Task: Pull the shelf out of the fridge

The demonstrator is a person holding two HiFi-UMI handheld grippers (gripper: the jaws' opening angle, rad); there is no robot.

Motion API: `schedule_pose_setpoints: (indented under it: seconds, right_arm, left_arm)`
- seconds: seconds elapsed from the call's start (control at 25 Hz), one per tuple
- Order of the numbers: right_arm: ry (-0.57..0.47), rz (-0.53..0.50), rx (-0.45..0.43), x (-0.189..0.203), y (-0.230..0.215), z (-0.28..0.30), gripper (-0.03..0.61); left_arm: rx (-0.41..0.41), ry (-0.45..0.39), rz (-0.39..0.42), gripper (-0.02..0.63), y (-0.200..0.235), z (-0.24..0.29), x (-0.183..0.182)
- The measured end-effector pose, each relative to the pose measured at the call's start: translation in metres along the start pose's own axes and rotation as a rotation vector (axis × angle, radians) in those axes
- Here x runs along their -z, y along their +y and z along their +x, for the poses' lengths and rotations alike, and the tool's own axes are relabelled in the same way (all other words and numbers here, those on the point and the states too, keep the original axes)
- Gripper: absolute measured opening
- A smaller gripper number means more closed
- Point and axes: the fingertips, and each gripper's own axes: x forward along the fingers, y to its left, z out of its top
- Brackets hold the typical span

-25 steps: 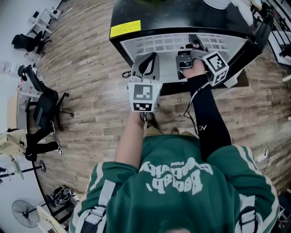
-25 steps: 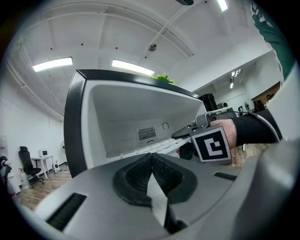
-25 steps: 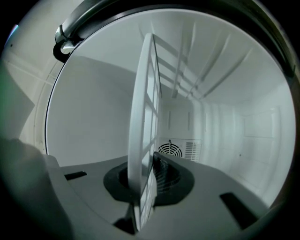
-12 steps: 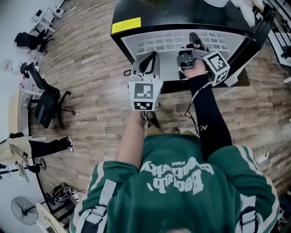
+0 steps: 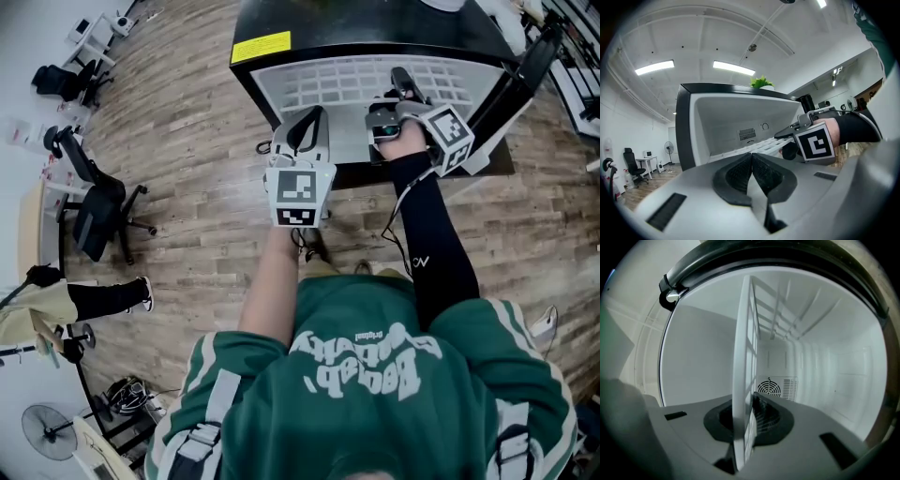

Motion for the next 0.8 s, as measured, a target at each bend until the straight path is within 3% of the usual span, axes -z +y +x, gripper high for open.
schedule_pose_setpoints:
  seconds: [0.8]
  right_arm:
    - [0.012, 0.011, -0.016, 0.003, 0.004, -0.033, 0.041]
  left_arm:
    - [-0.011, 0.001, -0.001, 0.017, -0.014, -0.026, -0.001]
